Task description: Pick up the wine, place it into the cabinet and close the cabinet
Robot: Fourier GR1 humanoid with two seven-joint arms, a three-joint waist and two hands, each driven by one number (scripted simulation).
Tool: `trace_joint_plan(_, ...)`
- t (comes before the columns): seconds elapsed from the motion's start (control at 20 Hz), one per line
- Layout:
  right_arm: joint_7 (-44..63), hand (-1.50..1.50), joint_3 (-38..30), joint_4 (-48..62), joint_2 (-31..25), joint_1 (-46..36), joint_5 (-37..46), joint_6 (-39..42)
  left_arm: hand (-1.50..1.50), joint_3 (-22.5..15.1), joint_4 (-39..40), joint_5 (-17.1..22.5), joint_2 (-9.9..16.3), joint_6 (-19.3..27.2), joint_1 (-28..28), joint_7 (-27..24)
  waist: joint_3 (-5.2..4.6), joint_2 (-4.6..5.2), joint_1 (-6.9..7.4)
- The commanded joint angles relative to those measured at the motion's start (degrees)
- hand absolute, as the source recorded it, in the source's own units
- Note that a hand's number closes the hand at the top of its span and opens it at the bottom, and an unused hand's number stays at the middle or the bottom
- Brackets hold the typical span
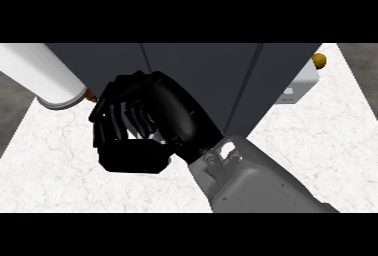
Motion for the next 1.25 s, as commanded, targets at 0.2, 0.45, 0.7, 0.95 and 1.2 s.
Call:
trace_joint_plan(0.2,-12.54,1.50,-9.47,17.36,-1.36,-4.89,0.27,5.16,-1.50,-2.21,-1.40,-1.66,-2.02,0.79,-2.59,6.03,0.02,0.14,-0.44)
trace_joint_plan(0.45,-14.86,1.50,-14.67,22.94,-3.65,-8.13,-1.33,8.58,-1.50,-8.47,-2.01,-6.48,-4.43,6.32,-9.50,8.02,0.02,0.30,-0.91)
trace_joint_plan(0.7,-17.92,1.50,-15.53,24.67,-5.15,-7.65,-0.67,9.47,-1.50,-10.90,-1.76,-8.43,-5.94,7.72,-11.00,9.16,0.00,0.23,-0.86)
trace_joint_plan(0.95,-21.11,1.50,-17.50,28.59,-8.26,-9.30,-0.66,11.00,-1.50,-14.08,1.44,-10.76,-8.54,10.69,-15.37,8.50,-0.05,0.83,-1.27)
trace_joint_plan(1.2,-22.16,1.50,-17.70,29.82,-8.22,-9.81,-0.94,11.37,-1.50,-17.28,2.92,-13.08,-10.09,11.76,-17.52,8.83,-0.06,0.63,-1.41)
